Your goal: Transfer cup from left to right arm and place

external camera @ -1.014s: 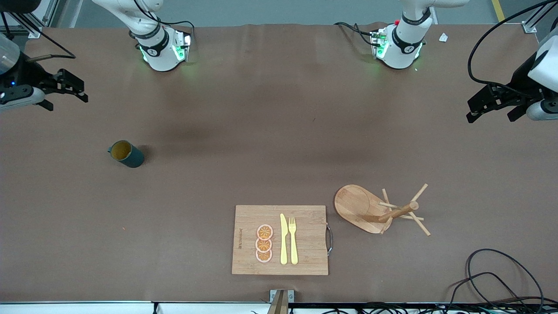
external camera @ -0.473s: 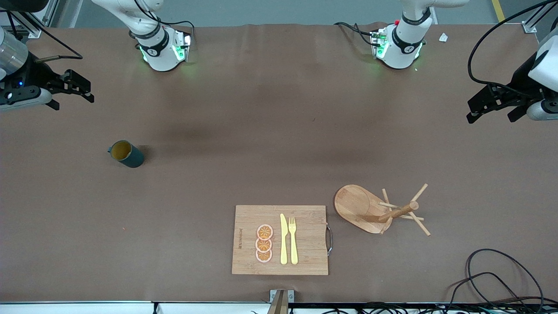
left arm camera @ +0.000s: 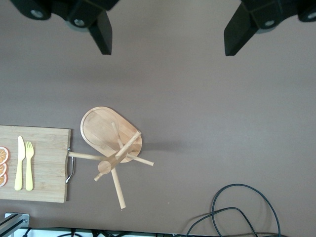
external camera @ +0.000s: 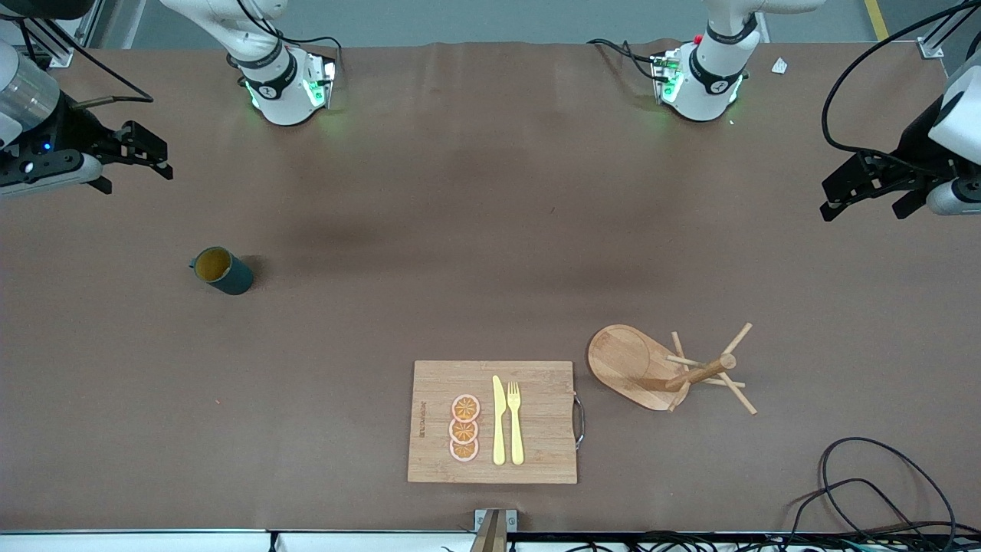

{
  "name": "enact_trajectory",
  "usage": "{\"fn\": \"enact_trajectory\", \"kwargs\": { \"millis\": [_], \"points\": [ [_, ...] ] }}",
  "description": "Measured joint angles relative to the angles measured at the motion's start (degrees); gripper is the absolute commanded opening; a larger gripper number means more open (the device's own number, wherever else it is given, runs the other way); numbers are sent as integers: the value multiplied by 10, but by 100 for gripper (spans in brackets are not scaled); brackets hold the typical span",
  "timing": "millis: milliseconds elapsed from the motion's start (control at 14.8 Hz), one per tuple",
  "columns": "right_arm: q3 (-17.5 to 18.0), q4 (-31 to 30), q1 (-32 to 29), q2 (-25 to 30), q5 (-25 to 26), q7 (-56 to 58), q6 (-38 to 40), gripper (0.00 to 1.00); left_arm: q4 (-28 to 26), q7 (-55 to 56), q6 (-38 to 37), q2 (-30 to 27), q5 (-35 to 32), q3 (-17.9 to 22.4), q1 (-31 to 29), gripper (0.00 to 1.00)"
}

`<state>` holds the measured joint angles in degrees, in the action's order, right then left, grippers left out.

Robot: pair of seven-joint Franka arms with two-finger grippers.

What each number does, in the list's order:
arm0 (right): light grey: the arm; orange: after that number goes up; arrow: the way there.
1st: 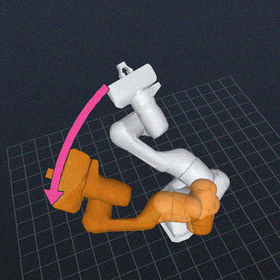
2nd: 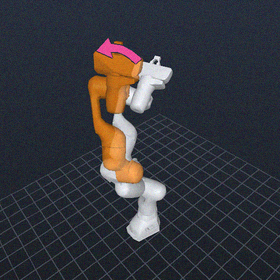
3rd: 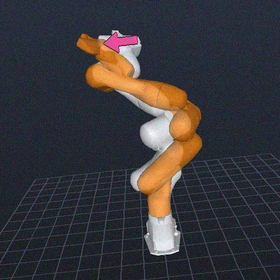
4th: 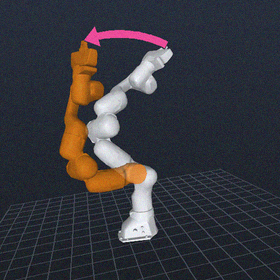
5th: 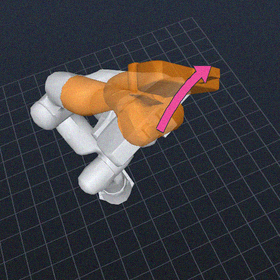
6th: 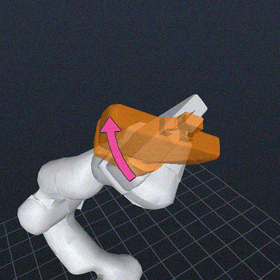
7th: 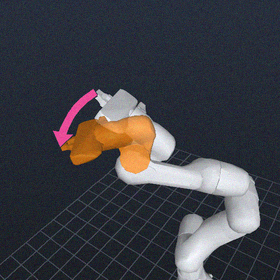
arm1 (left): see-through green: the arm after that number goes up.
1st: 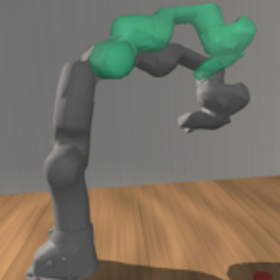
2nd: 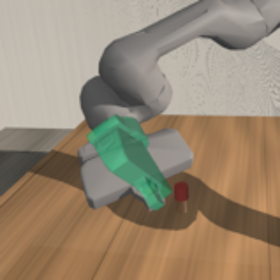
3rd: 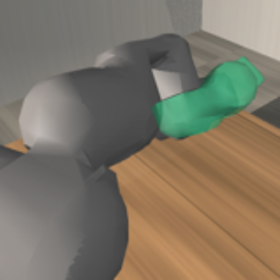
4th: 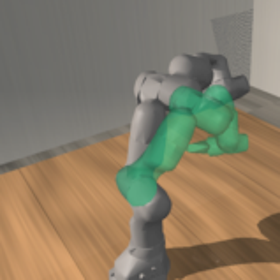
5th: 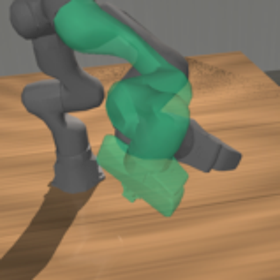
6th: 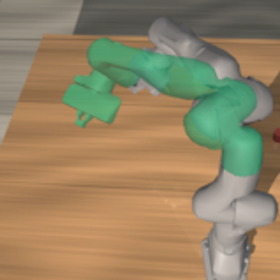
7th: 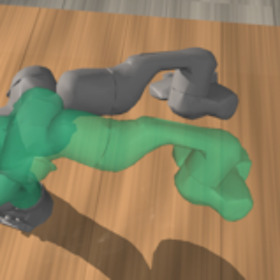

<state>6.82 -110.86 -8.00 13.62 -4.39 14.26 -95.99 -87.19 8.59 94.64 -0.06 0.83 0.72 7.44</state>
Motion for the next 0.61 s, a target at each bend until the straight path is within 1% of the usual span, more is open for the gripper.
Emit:
{"fn": "enact_trajectory", "kwargs": {
  "millis": [338, 608],
  "points": [
    [-11, -1, 1, 0, 0, 0, 19, 100, 0, 0, 0, 1, 0, 0, 0, 100],
    [-44, 2, 30, -4, 7, 0, 31, 100, 0, 0, 1, 1, 0, 0, 0, 100]
  ]
}}
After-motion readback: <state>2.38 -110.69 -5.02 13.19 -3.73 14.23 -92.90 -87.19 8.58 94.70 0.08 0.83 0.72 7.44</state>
